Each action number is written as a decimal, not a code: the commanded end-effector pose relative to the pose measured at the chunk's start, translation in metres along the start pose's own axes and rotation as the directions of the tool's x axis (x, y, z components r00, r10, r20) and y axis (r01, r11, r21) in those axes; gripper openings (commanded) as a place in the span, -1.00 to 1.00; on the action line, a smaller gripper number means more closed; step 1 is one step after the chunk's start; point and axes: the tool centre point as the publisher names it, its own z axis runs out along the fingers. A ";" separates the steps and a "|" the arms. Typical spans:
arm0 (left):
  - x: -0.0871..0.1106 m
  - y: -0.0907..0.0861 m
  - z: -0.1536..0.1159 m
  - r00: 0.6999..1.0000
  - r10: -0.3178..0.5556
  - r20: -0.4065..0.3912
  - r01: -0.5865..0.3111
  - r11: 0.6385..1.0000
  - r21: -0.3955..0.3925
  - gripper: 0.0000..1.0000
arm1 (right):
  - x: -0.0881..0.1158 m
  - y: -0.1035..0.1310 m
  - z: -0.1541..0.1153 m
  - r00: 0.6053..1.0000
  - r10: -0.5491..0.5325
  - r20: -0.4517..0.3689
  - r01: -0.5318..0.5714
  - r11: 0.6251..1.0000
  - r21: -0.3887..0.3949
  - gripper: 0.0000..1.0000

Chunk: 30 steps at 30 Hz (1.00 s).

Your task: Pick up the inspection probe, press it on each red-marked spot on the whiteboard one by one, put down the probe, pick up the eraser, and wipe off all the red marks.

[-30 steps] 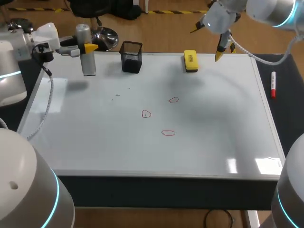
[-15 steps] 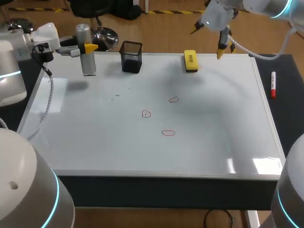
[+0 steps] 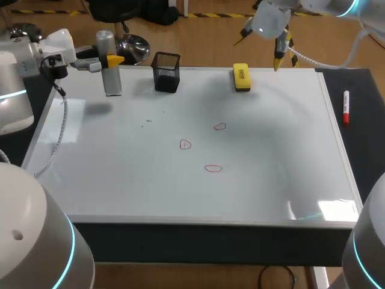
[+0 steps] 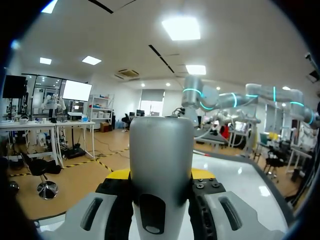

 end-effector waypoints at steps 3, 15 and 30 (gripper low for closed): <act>0.002 -0.001 0.000 1.000 0.002 0.004 -0.002 1.000 0.001 -1.00 | -0.006 -0.004 0.021 0.994 -0.107 -0.034 0.107 0.994 -0.023 1.00; 0.002 -0.001 0.000 1.000 0.002 0.004 -0.002 1.000 0.001 -1.00 | -0.019 0.010 0.037 0.951 -0.311 -0.005 0.310 0.949 -0.065 1.00; 0.002 -0.001 0.000 1.000 0.002 0.004 -0.002 1.000 0.001 -1.00 | -0.026 0.013 0.056 0.888 -0.450 -0.095 0.434 0.888 -0.151 1.00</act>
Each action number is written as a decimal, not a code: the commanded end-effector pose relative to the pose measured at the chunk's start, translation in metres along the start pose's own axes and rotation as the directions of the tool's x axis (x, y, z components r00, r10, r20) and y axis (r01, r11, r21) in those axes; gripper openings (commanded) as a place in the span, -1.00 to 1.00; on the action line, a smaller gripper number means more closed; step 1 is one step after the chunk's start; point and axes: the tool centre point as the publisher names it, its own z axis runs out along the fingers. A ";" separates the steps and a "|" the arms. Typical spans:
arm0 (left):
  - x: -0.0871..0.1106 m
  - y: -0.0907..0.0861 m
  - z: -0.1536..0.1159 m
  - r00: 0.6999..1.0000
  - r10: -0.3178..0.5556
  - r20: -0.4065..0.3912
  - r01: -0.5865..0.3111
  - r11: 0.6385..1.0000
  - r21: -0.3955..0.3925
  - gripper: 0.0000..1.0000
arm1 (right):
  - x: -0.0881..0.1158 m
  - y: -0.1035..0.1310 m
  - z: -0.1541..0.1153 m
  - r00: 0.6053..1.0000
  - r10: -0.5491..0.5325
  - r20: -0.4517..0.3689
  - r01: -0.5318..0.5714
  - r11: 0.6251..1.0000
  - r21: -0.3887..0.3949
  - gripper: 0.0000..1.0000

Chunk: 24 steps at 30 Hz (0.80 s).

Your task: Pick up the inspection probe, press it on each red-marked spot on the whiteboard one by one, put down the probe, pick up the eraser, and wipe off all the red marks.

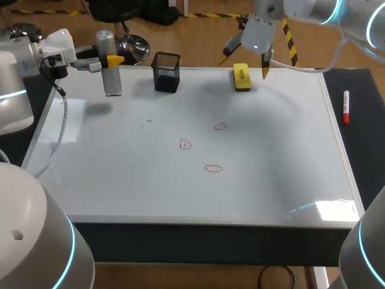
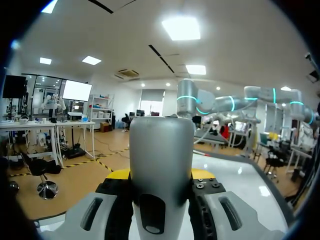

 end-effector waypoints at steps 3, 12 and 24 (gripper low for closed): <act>0.002 -0.001 0.000 1.000 0.002 0.004 -0.002 1.000 0.001 -1.00 | -0.009 -0.015 0.003 0.998 -0.030 -0.050 0.028 0.998 -0.052 1.00; 0.002 -0.001 0.000 1.000 0.002 0.004 -0.002 1.000 0.001 -1.00 | -0.018 -0.014 0.016 0.992 -0.096 -0.079 0.088 0.992 -0.094 1.00; 0.002 -0.001 0.000 1.000 0.002 0.004 -0.002 1.000 0.001 -1.00 | -0.007 -0.016 0.023 0.977 -0.139 -0.164 0.121 0.986 -0.117 1.00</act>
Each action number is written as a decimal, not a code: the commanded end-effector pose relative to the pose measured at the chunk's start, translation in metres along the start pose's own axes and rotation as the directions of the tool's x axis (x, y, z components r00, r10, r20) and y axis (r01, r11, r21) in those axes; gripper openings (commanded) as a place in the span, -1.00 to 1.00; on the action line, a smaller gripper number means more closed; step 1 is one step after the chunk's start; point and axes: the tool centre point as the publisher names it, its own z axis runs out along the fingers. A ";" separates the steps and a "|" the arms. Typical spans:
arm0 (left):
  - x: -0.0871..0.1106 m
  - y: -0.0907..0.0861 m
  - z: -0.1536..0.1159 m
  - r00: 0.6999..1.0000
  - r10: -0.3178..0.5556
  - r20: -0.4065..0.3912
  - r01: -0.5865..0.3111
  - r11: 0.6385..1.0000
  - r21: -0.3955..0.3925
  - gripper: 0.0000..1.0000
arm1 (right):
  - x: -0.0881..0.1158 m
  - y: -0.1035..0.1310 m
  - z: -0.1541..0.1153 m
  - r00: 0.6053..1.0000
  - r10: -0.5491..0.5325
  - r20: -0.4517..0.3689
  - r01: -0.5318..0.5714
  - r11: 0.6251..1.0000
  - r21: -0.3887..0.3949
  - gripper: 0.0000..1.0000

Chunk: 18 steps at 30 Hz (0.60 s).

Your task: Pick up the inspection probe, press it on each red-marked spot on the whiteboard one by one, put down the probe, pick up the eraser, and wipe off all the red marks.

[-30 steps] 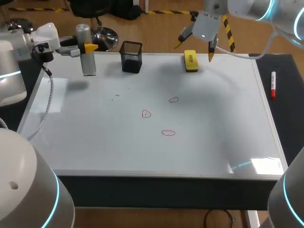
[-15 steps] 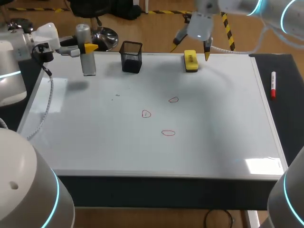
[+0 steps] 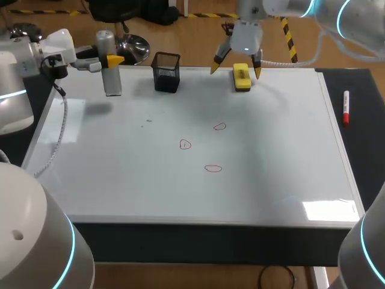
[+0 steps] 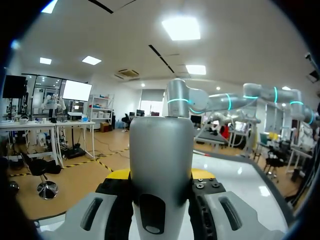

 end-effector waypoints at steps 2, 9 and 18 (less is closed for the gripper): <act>0.002 -0.001 0.000 1.000 0.002 0.004 -0.002 1.000 0.001 -1.00 | 0.007 -0.005 -0.003 0.999 -0.007 -0.045 0.005 0.999 -0.046 1.00; 0.002 -0.001 0.000 1.000 0.002 0.004 -0.002 1.000 0.001 -1.00 | 0.023 -0.006 -0.002 0.997 0.020 -0.068 -0.023 0.999 -0.040 1.00; 0.002 -0.001 0.000 1.000 0.002 0.004 -0.002 1.000 0.001 -1.00 | 0.030 -0.009 0.003 0.995 0.054 -0.083 -0.056 0.998 -0.025 1.00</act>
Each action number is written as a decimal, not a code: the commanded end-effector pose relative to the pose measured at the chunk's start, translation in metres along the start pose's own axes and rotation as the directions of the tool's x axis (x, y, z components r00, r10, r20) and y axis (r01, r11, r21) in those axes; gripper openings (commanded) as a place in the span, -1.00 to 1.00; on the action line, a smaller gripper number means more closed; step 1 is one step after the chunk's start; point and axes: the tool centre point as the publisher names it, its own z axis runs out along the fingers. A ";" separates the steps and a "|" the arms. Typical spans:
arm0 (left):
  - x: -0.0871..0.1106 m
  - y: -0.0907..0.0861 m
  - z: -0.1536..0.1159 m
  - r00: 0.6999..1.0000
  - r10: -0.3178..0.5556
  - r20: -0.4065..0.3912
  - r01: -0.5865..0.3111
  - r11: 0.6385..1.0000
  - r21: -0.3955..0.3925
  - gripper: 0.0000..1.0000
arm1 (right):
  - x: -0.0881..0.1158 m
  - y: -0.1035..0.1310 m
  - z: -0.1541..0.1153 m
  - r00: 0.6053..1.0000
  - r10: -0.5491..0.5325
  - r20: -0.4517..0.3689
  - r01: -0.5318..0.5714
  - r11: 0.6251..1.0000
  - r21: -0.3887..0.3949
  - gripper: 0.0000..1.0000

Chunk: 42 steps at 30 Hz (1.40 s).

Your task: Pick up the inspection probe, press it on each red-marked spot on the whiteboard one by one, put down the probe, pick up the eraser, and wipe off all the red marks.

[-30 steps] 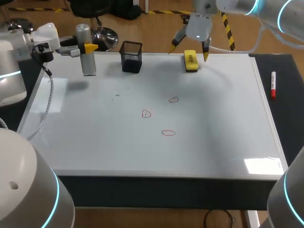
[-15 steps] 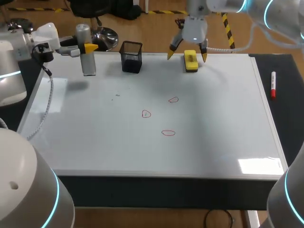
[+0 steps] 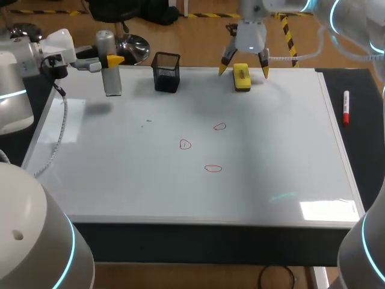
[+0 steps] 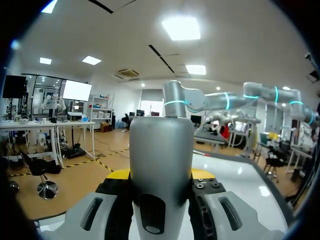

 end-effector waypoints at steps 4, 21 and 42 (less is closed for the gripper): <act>0.002 -0.001 0.000 1.000 0.002 0.004 -0.002 1.000 0.001 -1.00 | 0.002 -0.001 0.005 1.000 0.020 -0.023 -0.020 1.000 0.012 1.00; 0.002 -0.001 0.000 1.000 0.002 0.004 -0.002 1.000 0.001 -1.00 | -0.002 -0.001 0.011 0.997 0.060 -0.046 -0.058 0.997 0.043 -0.05; 0.002 -0.001 0.000 1.000 0.002 0.004 -0.002 1.000 0.001 -1.00 | 0.005 0.010 -0.012 0.986 0.154 -0.066 -0.147 0.984 0.100 -1.00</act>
